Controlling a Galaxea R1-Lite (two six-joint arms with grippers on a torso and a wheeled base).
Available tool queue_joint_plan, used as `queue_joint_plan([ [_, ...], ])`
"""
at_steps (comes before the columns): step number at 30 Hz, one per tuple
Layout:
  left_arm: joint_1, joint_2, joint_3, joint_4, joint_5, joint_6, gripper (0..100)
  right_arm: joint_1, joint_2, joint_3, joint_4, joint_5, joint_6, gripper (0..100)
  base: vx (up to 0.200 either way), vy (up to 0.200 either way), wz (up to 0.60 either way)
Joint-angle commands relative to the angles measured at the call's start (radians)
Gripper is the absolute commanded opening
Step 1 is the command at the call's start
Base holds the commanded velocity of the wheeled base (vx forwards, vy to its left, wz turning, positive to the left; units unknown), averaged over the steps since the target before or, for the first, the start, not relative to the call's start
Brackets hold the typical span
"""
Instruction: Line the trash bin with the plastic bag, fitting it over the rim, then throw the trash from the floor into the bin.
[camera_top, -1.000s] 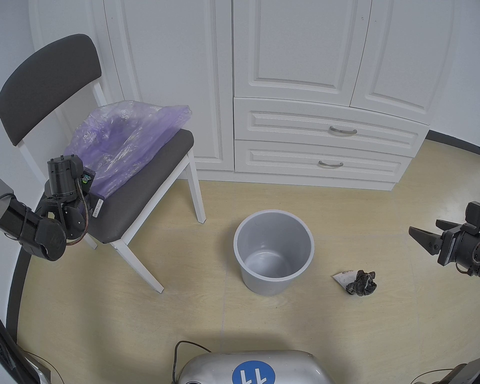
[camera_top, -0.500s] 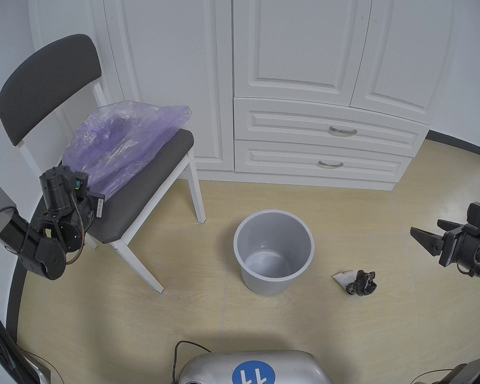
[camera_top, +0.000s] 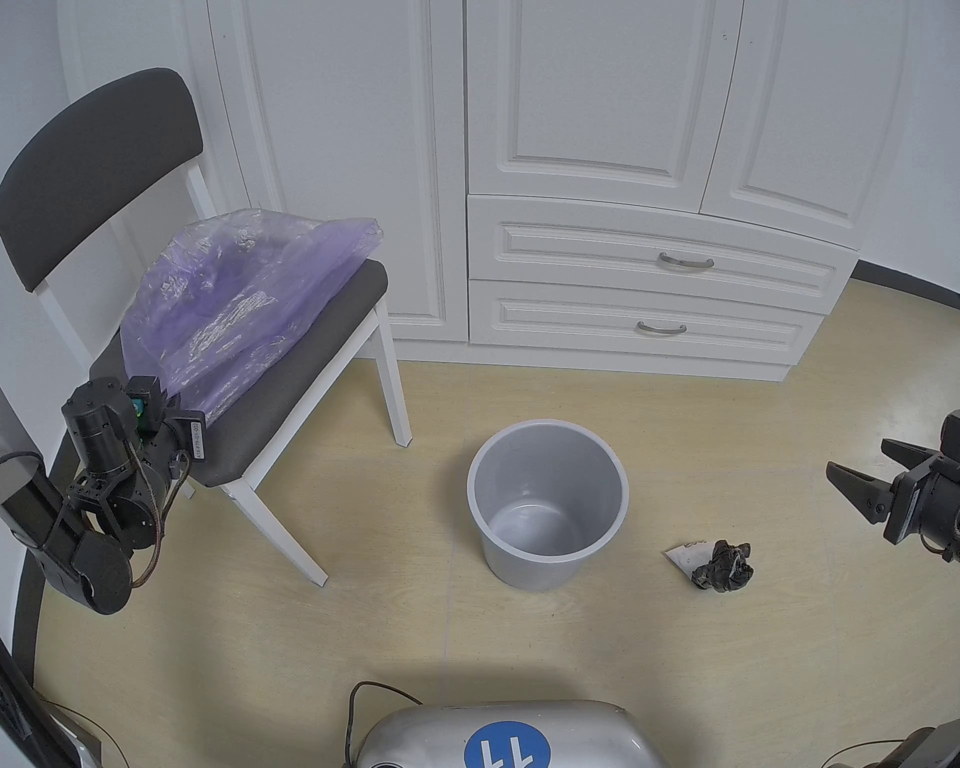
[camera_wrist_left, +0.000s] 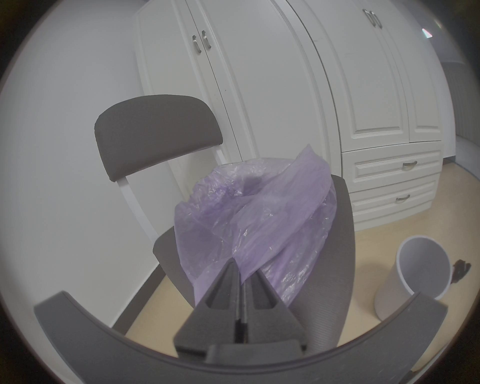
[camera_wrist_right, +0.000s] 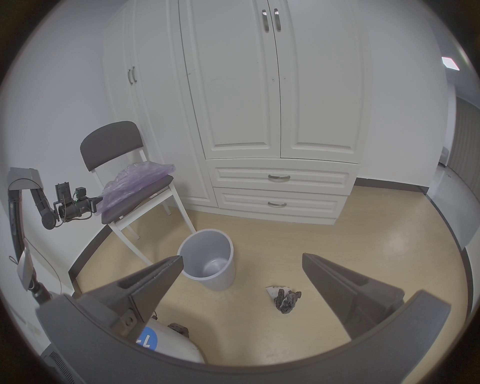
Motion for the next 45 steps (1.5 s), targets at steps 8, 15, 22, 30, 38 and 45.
queue_joint_plan([
  [8,-0.057,-0.037,0.054,-0.035,-0.007,-0.145,0,0.039,-0.015,0.016,0.003,-0.007,-0.004,100,0.0,0.0,0.0],
  [15,-0.054,-0.006,0.077,-0.086,-0.045,-0.17,0,0.053,0.007,0.024,0.003,-0.021,-0.014,100,0.0,0.0,0.0],
  [22,-0.062,-0.109,0.068,-0.106,-0.18,-0.128,0,0.123,0.019,-0.039,0.002,-0.072,-0.022,100,0.0,0.0,0.0],
  [30,-0.154,-0.258,0.05,0.025,-0.262,-0.096,0,0.303,0.062,-0.105,-0.001,-0.216,0.027,100,0.0,0.0,0.0],
  [38,-0.237,-0.309,0.108,0.015,-0.274,-0.11,0,0.401,0.145,-0.092,-0.098,-0.224,0.088,100,0.0,0.0,0.0],
  [45,-0.274,-0.368,0.13,0.017,-0.279,-0.108,0,0.471,0.251,-0.052,-0.253,-0.263,0.105,100,0.0,0.0,0.0],
])
